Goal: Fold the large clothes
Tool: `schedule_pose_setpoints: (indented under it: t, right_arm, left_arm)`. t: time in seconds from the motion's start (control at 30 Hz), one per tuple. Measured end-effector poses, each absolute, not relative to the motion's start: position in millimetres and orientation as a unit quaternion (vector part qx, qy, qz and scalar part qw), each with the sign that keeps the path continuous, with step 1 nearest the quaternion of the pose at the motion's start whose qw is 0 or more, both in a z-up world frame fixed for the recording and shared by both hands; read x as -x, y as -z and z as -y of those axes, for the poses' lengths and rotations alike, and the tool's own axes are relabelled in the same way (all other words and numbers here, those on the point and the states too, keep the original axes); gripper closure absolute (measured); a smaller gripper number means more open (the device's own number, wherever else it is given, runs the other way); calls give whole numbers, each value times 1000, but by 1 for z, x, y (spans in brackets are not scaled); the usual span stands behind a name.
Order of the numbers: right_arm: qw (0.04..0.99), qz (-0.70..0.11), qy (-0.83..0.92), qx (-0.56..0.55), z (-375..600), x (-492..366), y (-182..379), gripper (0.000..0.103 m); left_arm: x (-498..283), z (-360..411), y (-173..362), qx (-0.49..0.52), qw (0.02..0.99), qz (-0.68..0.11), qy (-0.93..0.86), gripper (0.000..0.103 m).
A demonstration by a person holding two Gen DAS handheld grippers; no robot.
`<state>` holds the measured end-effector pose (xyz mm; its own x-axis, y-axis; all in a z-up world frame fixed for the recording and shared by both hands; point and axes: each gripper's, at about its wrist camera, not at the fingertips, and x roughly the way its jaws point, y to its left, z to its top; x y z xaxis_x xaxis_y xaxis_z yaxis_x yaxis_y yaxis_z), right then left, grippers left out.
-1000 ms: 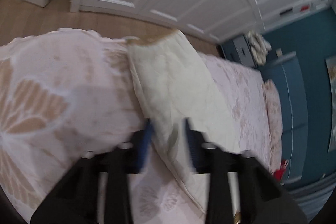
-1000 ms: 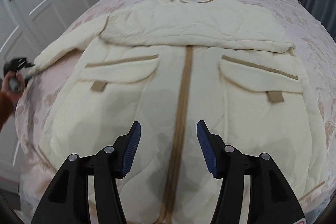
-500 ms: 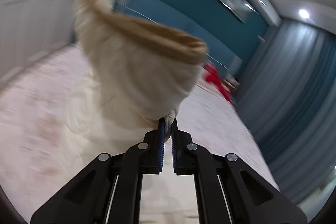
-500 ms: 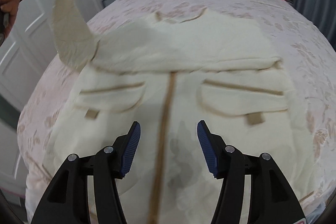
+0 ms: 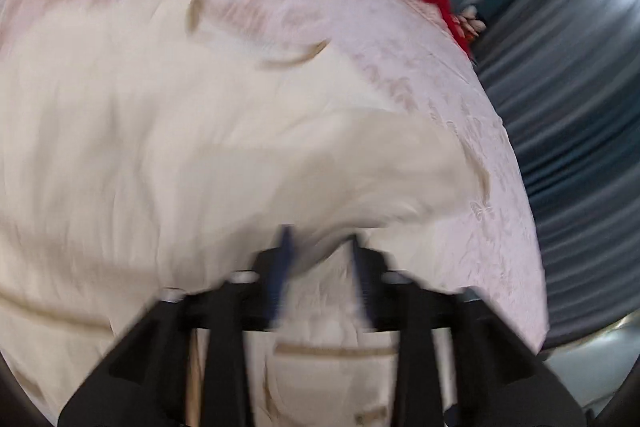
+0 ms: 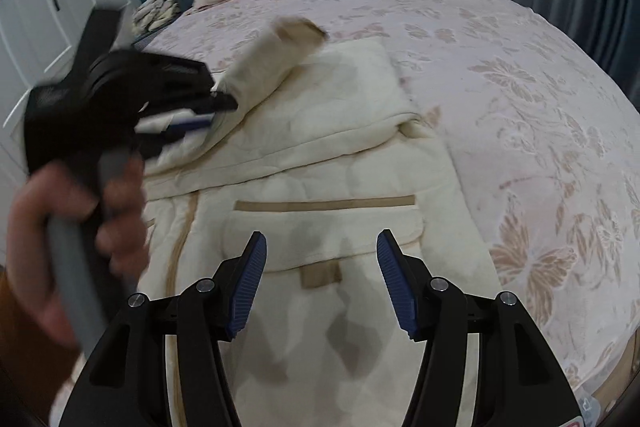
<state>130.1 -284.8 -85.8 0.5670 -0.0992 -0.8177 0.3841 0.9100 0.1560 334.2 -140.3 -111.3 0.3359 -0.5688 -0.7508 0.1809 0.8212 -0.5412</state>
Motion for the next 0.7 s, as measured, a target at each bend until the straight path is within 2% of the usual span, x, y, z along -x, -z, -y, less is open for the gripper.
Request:
schedule_pose_setpoints:
  t: [0.07, 0.13, 0.23, 0.33, 0.43, 0.53, 0.6, 0.63, 0.67, 0.7]
  right_arm:
    - [873, -440, 136, -162, 290, -138, 84, 40]
    - [876, -433, 126, -170, 296, -150, 82, 36]
    - [872, -425, 118, -212, 311, -174, 84, 36]
    - [862, -415, 119, -265, 328, -199, 89, 36]
    - [860, -408, 141, -272, 340, -224, 94, 36]
    - [848, -424, 162, -273, 351, -247, 109, 36]
    - [830, -441, 166, -300, 361, -257, 127, 36]
    - [824, -442, 157, -317, 362, -258, 133, 43]
    - [821, -444, 140, -330, 362, -261, 135, 56]
    - [818, -449, 126, -335, 361, -264, 135, 89]
  left_arm:
    - [-313, 111, 96, 240, 796, -498, 248, 30]
    - [-302, 74, 81, 275, 809, -460, 240, 15]
    - [-304, -3, 71, 334, 822, -426, 177, 14]
    - [-317, -70, 88, 381, 816, -425, 95, 14]
    - [-332, -118, 113, 411, 801, -433, 40, 17]
    - [-344, -136, 132, 431, 784, -447, 17, 23]
    - [-349, -143, 144, 451, 766, -457, 21, 31]
    - [-352, -143, 153, 461, 756, -465, 24, 39]
    - [-356, -142, 158, 467, 750, -468, 32, 46]
    - [-356, -139, 161, 466, 746, -474, 32, 52]
